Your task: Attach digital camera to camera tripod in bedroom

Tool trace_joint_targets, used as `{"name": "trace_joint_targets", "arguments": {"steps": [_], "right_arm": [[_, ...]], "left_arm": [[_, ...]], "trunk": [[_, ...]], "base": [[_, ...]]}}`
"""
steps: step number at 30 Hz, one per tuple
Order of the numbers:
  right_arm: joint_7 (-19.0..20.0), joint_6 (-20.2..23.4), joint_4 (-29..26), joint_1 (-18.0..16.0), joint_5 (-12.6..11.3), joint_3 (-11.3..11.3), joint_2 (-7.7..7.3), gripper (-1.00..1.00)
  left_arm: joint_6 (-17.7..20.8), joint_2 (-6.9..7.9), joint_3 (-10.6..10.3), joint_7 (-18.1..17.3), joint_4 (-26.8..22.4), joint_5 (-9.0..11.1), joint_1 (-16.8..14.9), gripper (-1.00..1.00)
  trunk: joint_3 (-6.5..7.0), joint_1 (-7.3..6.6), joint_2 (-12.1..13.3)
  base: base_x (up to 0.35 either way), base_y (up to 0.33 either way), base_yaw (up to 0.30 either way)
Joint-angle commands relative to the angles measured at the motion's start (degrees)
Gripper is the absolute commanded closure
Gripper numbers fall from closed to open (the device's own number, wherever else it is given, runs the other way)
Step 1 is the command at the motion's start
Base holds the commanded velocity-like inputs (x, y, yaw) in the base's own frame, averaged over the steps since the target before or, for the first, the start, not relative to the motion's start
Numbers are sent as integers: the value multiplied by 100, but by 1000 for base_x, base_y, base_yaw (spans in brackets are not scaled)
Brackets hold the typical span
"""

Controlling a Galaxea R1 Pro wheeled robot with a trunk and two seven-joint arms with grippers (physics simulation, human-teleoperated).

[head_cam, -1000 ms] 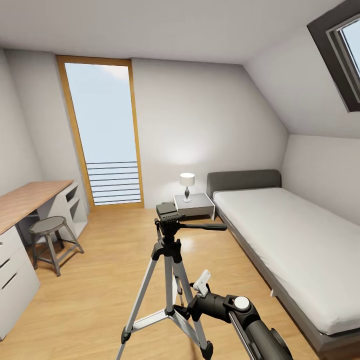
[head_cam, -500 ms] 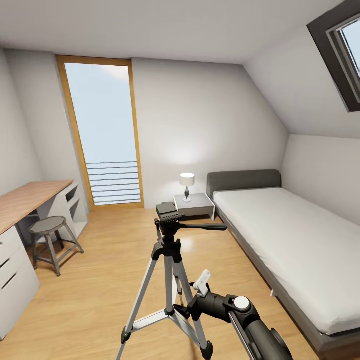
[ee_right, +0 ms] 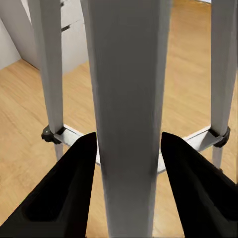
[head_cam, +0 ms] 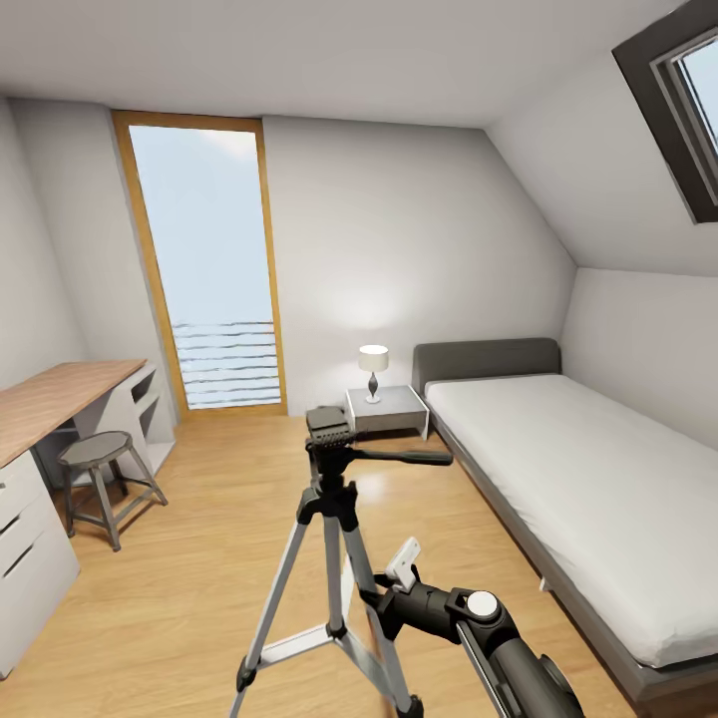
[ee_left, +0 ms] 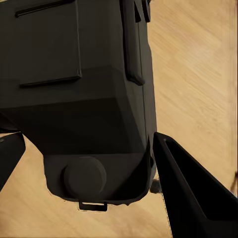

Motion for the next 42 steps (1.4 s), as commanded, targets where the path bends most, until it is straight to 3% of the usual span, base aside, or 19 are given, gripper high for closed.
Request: {"name": "trace_joint_targets", "arguments": {"steps": [1,4,7,8,9,11,15,18,22,23,28,32,38,42], "right_arm": [[24,42,-11,-4,-18,-8,3,100],[24,41,-11,-4,-23,-8,3,100],[23,40,-11,-2,-23,-5,3,100],[23,40,-11,-1,-23,-4,3,100],[23,40,-11,-2,-21,-2,3,100],[23,40,-11,-1,-20,2,3,100],[23,40,-11,2,-16,6,3,100],[23,40,-11,3,-15,8,3,100],[23,40,-11,3,-14,9,1,100],[23,40,-11,4,-14,9,2,100],[23,40,-11,2,-9,15,0,100],[23,40,-11,4,-10,17,-1,100],[23,40,-11,4,-6,23,0,100],[23,40,-11,5,-8,25,0,100]], "left_arm": [[18,24,-7,-123,-47,22,-12,100],[-17,111,0,-495,-100,-47,-26,100],[-51,302,27,-1074,-126,-86,-37,100],[-68,378,36,-1336,-132,-92,-48,100],[-109,501,49,-1931,-138,-102,-110,100],[-176,572,80,-2531,-143,-110,-225,100],[-372,666,206,-3426,-159,-133,-492,100],[-476,757,240,-3818,-168,-165,-718,100],[-443,989,229,-4229,-172,-260,-948,100],[-336,1111,225,-4371,-175,-292,-1021,100],[-69,1317,232,-4608,-178,-324,-1261,100],[228,1566,239,-5056,-179,-339,-1556,100],[532,1945,195,-5935,-180,-374,-2278,100],[670,2075,69,-6301,-180,-393,-2688,100]], "trunk": [[-10,3,-11],[-10,3,-11],[-10,3,-11],[-10,3,-11],[-10,3,-11],[-10,3,-11],[-10,3,-11],[-10,3,-11],[-10,3,-11],[-10,3,-11],[-10,3,-11],[-10,3,-11],[-10,3,-11],[-10,3,-11]], "base": [[0,0,0],[0,0,0],[0,0,0],[0,0,0],[0,0,0],[0,0,0],[0,0,0],[0,0,0],[0,0,0],[0,0,0],[0,0,0],[0,0,0],[0,0,0],[0,0,0]]}}
